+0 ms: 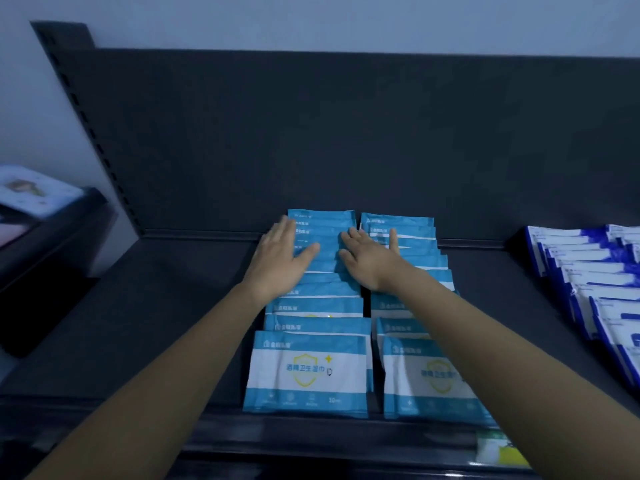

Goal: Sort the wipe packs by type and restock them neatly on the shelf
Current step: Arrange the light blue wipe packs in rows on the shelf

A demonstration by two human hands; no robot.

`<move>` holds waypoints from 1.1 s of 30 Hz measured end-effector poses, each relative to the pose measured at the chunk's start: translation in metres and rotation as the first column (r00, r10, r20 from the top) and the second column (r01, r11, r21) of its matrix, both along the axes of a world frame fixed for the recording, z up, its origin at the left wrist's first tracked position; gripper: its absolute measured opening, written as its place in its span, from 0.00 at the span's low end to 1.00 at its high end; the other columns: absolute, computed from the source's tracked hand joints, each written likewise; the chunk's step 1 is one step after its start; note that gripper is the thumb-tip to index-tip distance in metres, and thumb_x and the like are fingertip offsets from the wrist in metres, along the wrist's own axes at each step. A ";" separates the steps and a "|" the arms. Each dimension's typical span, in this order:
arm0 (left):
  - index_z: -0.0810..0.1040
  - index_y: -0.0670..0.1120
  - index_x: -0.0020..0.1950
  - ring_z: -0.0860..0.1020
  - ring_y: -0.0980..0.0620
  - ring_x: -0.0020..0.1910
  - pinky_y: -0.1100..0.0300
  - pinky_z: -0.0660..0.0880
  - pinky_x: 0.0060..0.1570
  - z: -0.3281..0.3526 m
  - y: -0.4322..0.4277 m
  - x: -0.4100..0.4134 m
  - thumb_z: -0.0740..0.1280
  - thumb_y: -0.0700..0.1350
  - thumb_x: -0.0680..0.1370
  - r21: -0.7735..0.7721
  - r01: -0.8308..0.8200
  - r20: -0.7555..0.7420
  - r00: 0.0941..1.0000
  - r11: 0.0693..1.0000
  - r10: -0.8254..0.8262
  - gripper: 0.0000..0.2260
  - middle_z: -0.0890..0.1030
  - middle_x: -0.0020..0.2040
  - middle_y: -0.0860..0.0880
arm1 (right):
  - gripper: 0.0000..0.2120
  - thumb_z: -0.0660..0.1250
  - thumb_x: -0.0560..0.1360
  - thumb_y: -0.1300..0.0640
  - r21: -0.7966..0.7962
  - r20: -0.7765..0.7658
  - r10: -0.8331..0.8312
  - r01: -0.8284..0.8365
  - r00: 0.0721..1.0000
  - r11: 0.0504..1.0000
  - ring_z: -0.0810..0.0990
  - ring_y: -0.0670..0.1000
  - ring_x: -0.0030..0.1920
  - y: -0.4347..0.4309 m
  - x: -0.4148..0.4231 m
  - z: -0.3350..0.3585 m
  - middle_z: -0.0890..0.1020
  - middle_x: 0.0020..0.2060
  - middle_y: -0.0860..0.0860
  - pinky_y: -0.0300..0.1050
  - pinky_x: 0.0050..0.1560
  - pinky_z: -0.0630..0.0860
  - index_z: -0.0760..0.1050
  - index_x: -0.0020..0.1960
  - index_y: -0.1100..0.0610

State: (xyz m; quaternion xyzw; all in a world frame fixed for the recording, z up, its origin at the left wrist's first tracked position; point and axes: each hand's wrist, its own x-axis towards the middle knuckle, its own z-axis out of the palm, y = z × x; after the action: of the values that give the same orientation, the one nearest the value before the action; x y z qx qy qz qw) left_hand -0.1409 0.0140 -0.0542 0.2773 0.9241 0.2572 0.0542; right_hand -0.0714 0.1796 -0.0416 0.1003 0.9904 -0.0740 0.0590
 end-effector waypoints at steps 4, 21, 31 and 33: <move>0.46 0.50 0.79 0.57 0.52 0.76 0.59 0.59 0.68 0.002 -0.004 -0.007 0.54 0.63 0.80 0.439 -0.235 0.573 0.817 0.867 -0.068 0.33 0.54 0.78 0.54 | 0.27 0.39 0.83 0.46 0.025 -0.032 -0.113 0.113 0.993 0.993 0.44 0.53 0.78 0.000 -0.010 -0.004 0.49 0.78 0.52 0.66 0.68 0.29 0.45 0.79 0.54; 0.38 0.51 0.78 0.36 0.56 0.76 0.53 0.35 0.75 0.006 -0.027 0.098 0.42 0.68 0.77 -0.413 0.390 -0.131 0.869 0.823 -0.477 0.35 0.37 0.78 0.53 | 0.24 0.44 0.83 0.45 0.024 -0.170 -0.126 0.132 0.977 0.991 0.48 0.50 0.77 -0.008 0.113 0.003 0.52 0.78 0.50 0.50 0.75 0.47 0.51 0.78 0.48; 0.44 0.49 0.79 0.43 0.56 0.77 0.53 0.39 0.76 -0.022 -0.013 0.135 0.30 0.66 0.74 -0.368 0.149 -0.321 0.906 0.918 -0.276 0.38 0.46 0.79 0.53 | 0.26 0.37 0.82 0.44 -0.052 -0.148 -0.118 0.111 0.982 0.992 0.39 0.49 0.77 -0.006 0.148 -0.033 0.43 0.78 0.48 0.52 0.76 0.38 0.41 0.78 0.49; 0.43 0.49 0.79 0.42 0.57 0.77 0.55 0.38 0.75 -0.019 -0.005 0.150 0.36 0.66 0.78 -0.287 0.159 -0.298 0.922 0.945 -0.246 0.34 0.44 0.79 0.54 | 0.27 0.38 0.82 0.42 -0.037 -0.150 -0.119 0.114 0.981 0.993 0.37 0.50 0.77 -0.007 0.156 -0.032 0.40 0.77 0.50 0.53 0.76 0.37 0.39 0.78 0.50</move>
State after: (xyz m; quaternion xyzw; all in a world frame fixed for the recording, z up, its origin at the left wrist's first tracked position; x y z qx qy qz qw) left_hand 0.0089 0.0086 -0.0732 0.4016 0.9117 0.0781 -0.0391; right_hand 0.0843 0.1728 -0.0740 0.1514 0.9834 -0.0985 -0.0199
